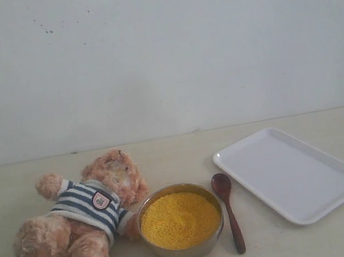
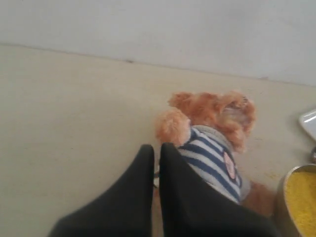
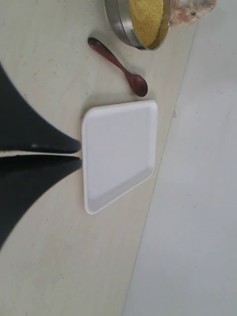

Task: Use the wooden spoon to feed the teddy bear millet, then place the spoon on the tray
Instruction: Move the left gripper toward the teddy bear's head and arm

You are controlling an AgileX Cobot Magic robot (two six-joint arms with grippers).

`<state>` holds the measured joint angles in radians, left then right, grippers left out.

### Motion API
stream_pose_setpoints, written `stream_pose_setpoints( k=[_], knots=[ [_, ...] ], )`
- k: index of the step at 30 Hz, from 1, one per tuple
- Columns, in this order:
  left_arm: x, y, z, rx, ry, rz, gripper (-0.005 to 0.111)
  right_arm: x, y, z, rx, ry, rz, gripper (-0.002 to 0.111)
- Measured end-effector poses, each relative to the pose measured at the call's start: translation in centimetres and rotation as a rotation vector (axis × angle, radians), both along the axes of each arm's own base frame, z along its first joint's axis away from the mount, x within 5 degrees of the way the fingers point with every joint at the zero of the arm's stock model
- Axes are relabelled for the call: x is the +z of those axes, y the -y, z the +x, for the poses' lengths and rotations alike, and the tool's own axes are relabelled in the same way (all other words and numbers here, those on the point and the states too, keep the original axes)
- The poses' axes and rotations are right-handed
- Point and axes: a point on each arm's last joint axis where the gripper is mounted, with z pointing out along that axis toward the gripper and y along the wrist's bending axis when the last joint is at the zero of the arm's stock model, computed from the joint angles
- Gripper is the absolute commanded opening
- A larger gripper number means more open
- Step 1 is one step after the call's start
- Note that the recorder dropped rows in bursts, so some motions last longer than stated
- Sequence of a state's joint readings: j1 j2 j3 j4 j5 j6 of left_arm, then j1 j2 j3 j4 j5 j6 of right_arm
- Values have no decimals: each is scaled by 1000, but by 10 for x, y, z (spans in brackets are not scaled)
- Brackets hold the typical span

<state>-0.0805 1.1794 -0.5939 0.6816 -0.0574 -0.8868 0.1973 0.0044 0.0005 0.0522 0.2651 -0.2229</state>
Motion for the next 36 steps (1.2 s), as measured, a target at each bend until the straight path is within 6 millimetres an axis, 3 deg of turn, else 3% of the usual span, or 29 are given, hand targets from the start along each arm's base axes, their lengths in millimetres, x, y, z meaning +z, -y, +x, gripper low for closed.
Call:
stream_pose_setpoints(
  k=[3, 8, 16, 21, 27, 32, 36],
  knots=[
    [-9, 0, 22, 17, -68, 18, 4, 0, 0, 0, 0, 0, 0, 1],
    [-26, 3, 31, 22, -120, -35, 4, 0, 0, 0, 0, 0, 0, 1],
    [-17, 21, 37, -50, -21, -377, 4, 0, 0, 0, 0, 0, 0, 1],
    [-11, 29, 39, -214, -15, -222, 4, 0, 0, 0, 0, 0, 0, 1],
    [-15, 12, 46, -99, -80, -63, 4, 0, 0, 0, 0, 0, 0, 1],
    [-16, 8, 71, -152, -107, -182, 4, 0, 0, 0, 0, 0, 0, 1],
    [-38, 10, 99, -303, -284, -388, 4, 0, 0, 0, 0, 0, 2, 1]
  ],
)
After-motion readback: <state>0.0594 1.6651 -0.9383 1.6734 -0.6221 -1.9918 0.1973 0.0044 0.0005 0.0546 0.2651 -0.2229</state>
